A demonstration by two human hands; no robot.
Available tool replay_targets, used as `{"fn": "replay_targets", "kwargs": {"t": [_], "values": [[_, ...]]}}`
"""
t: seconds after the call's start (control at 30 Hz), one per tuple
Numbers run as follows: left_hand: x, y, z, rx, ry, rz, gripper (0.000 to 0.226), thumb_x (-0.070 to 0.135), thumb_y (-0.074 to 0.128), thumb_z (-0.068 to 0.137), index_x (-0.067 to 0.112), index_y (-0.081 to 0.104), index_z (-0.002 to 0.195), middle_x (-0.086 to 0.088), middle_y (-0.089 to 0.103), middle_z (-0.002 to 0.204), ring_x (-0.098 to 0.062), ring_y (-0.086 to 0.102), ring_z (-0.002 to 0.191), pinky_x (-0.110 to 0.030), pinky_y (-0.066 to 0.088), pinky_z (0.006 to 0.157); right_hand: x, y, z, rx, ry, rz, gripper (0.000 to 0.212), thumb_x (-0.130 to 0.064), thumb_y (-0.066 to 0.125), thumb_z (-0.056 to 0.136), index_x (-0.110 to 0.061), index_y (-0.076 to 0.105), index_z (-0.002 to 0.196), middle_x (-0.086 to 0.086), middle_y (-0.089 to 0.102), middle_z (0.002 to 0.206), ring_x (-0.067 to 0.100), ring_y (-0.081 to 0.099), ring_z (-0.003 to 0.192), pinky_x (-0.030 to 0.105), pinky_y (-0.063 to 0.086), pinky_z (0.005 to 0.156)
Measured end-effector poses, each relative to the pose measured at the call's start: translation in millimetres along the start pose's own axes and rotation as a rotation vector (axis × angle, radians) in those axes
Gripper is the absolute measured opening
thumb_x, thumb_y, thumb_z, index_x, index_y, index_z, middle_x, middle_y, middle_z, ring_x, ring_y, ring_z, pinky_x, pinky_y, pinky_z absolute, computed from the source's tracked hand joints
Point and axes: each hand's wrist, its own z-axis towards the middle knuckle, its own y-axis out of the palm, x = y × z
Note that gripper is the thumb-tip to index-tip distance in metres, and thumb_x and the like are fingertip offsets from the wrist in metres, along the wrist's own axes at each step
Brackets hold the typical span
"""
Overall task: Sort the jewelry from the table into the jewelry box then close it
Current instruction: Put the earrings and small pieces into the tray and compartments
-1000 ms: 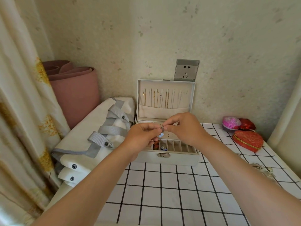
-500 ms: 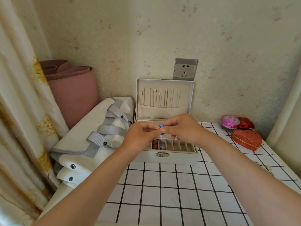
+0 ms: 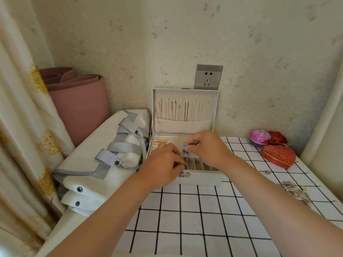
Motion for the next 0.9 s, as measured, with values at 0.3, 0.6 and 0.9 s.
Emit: {"fn": "replay_targets", "kwargs": {"t": [0.3,0.6,0.9], "values": [[-7,-6,1,0.051,-0.098,-0.118,0.015,0.034,0.062,0.092,0.032,0.075,0.099,0.012,0.056,0.101,-0.007,0.045,0.107,-0.027,0.039,0.097,2,11,-9,-0.006,-0.063,-0.183,0.004,-0.033,0.079,0.082,-0.034,0.078,0.086,-0.018,0.073,0.085,-0.004,0.063,0.079,0.021,0.049,0.070],[-8,-7,-2,-0.002,-0.102,-0.025,0.017,0.031,0.061,0.092,0.033,0.072,0.105,0.009,0.059,0.103,-0.010,0.046,0.107,-0.028,0.041,0.093,-1,-4,-7,-0.176,-0.119,-0.353,0.005,-0.032,0.076,0.085,-0.037,0.077,0.087,-0.019,0.067,0.086,0.001,0.062,0.084,0.028,0.053,0.079],[-10,-8,-4,-0.018,-0.052,-0.078,0.020,0.031,0.062,0.092,0.039,0.072,0.107,0.012,0.054,0.100,-0.008,0.044,0.104,-0.030,0.041,0.093,-4,2,-10,-0.239,-0.245,-0.538,0.020,-0.024,0.063,0.094,-0.036,0.077,0.102,-0.014,0.068,0.100,0.012,0.061,0.097,0.030,0.050,0.079]]}}
